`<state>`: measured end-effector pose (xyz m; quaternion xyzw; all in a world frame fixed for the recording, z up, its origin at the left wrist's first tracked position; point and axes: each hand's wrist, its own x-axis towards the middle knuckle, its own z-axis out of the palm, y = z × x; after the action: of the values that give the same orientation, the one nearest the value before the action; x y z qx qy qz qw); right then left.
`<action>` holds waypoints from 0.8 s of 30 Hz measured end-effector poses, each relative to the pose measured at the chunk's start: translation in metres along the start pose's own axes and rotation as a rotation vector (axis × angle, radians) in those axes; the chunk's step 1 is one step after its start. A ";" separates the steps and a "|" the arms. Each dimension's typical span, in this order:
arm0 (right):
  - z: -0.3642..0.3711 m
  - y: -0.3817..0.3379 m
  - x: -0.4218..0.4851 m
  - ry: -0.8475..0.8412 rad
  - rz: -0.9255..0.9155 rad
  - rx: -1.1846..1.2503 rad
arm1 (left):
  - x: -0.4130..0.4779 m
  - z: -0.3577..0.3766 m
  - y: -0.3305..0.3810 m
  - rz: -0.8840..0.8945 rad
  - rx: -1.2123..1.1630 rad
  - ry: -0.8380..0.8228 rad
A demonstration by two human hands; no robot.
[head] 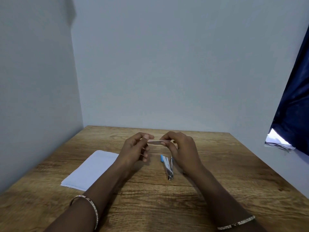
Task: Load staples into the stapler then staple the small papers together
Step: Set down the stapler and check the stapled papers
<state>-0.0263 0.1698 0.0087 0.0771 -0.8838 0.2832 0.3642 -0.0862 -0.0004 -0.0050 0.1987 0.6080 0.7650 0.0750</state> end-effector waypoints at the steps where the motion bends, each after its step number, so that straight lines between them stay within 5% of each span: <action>1: 0.000 0.000 0.000 -0.004 0.016 0.005 | -0.001 0.002 0.000 0.048 0.117 0.043; 10: 0.006 0.001 0.001 -0.036 0.288 0.414 | -0.006 0.000 0.003 0.231 0.389 0.034; 24: 0.009 0.001 0.000 -0.103 0.340 0.851 | -0.002 0.001 0.007 0.094 0.209 0.087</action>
<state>-0.0321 0.1656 0.0035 0.0875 -0.7059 0.6726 0.2042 -0.0826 -0.0019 0.0018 0.2004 0.6773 0.7079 -0.0084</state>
